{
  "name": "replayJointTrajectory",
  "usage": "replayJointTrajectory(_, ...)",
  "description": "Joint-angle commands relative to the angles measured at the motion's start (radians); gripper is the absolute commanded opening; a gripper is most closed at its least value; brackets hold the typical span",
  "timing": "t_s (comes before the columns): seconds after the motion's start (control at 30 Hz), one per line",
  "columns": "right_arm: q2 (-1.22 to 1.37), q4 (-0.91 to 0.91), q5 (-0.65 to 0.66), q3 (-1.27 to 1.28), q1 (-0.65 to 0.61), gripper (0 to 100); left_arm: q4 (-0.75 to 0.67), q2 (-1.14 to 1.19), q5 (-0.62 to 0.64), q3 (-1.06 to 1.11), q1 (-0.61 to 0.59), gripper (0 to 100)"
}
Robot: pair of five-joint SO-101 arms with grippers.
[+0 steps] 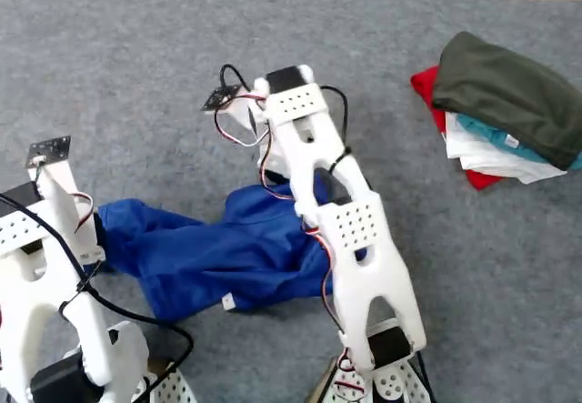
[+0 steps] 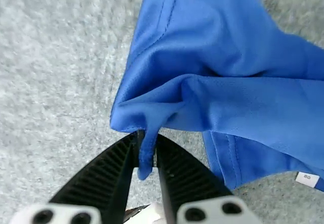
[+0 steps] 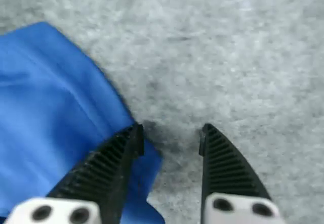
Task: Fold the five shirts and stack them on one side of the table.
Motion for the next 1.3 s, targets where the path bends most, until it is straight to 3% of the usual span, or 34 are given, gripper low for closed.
replayJointTrajectory(0.0, -0.016, 0.021, -0.008, 0.116, -0.013, 17.8, -0.031, -0.013, -0.008, 0.015, 0.009, 2)
replayJointTrajectory(0.17, -0.067, 0.021, -0.008, 0.203, -0.004, 0.9, -0.031, -0.013, -0.008, 0.02, 0.009, 2)
replayJointTrajectory(0.4, -0.193, 0.021, -0.015, 0.202, 0.001, 0.5, -0.032, -0.013, -0.008, 0.012, 0.009, 2)
replayJointTrajectory(0.8, -0.492, 0.02, -0.157, -0.022, 0.001, 0.5, -0.032, -0.013, -0.008, 0.012, 0.008, 2)
replayJointTrajectory(1.0, -0.487, -0.118, -0.183, -0.091, 0.024, 0.5, -0.034, -0.013, -0.006, 0.011, 0.009, 2)
replayJointTrajectory(1.27, -0.255, -0.316, -0.181, -0.056, 0.041, 0.5, -0.353, -0.004, 0.153, 0.014, 0.021, 2)
